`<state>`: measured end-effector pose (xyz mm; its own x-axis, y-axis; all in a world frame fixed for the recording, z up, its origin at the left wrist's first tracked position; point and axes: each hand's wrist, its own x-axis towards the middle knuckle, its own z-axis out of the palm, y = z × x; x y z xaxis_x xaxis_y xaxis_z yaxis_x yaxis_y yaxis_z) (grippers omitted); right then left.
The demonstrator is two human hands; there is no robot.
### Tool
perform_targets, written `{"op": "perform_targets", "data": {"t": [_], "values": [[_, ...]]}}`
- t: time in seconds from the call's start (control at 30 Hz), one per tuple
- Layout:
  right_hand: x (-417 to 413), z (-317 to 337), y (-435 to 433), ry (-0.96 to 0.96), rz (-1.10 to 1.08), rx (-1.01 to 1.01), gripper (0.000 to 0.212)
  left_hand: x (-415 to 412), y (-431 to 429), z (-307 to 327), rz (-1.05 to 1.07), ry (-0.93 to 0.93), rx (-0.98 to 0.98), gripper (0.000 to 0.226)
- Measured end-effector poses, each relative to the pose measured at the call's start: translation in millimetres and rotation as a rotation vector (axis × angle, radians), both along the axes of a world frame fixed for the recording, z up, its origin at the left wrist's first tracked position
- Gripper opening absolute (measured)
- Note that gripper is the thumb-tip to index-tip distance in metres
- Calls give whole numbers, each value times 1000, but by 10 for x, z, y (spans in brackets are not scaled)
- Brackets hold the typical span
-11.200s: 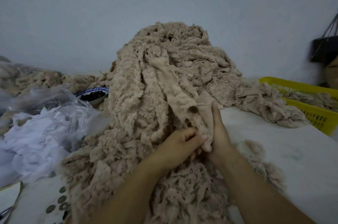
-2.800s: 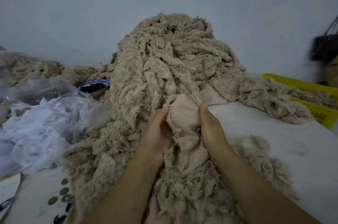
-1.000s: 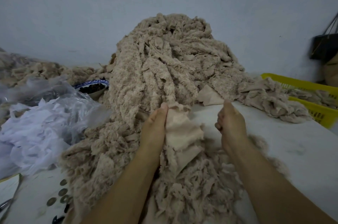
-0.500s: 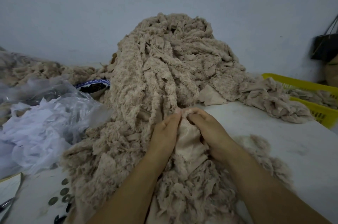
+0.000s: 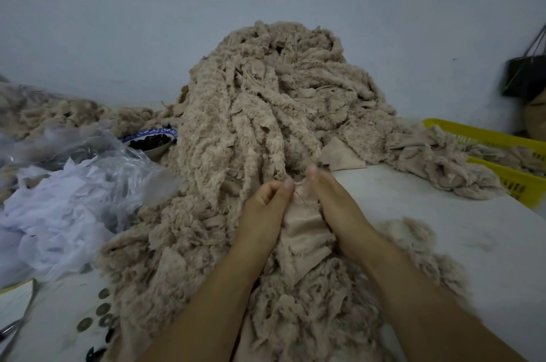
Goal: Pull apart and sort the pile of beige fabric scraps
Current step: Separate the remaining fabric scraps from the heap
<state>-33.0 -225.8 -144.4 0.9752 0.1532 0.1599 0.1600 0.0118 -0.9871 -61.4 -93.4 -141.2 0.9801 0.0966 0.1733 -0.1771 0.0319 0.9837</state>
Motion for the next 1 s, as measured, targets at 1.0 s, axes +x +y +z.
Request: {"op": "perform_targets", "data": {"t": [1.0], "values": [[-112, 127, 36, 171, 187, 230, 36, 188, 357, 158, 56, 109, -871, 29]]}}
